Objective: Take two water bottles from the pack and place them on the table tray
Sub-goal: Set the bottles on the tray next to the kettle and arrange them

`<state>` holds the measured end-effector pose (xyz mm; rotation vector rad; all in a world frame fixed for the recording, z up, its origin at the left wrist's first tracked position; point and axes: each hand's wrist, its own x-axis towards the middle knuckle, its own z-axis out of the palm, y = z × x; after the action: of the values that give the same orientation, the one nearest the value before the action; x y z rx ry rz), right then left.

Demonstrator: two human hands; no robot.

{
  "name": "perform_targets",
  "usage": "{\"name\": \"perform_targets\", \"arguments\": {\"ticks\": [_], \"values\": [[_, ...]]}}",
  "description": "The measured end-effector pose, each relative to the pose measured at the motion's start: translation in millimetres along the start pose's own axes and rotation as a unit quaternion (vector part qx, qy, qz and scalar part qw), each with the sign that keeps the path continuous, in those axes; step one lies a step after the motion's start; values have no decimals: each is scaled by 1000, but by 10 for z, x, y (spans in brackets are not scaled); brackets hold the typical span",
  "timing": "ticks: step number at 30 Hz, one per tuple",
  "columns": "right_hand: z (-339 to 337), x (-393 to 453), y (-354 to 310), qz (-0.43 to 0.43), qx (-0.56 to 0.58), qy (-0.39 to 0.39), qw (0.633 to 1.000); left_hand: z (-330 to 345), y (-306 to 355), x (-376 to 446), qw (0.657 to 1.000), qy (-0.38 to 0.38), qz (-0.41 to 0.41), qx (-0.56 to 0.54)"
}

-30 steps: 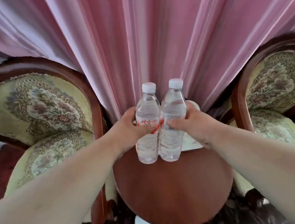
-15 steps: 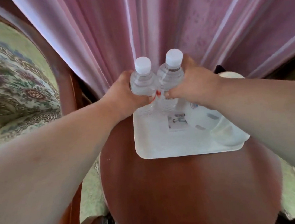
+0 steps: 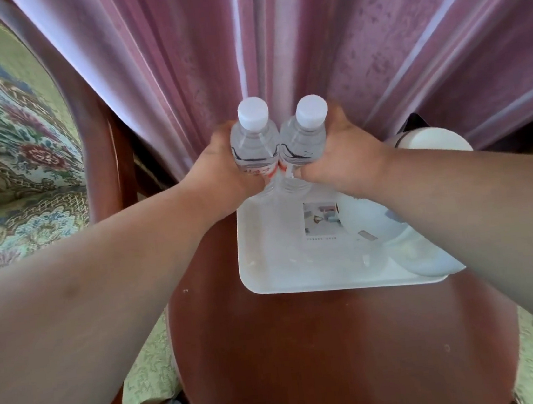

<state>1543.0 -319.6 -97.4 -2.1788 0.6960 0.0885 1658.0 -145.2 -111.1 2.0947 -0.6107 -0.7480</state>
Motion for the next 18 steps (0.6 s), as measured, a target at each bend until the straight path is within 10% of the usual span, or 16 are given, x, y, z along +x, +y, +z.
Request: {"name": "perform_targets", "arguments": {"ticks": [7,13,18], "values": [[-307,-97,-219,-7,-142,-45,989,54,-76,-121,999,-3,46,4],[-786,-71,-474,-71,-460,-95,880,32,-196,-256,998,-2,65,12],[-717,43,-507,-101,-320,-182,924,7,-43,-194,997,27,73,17]]}}
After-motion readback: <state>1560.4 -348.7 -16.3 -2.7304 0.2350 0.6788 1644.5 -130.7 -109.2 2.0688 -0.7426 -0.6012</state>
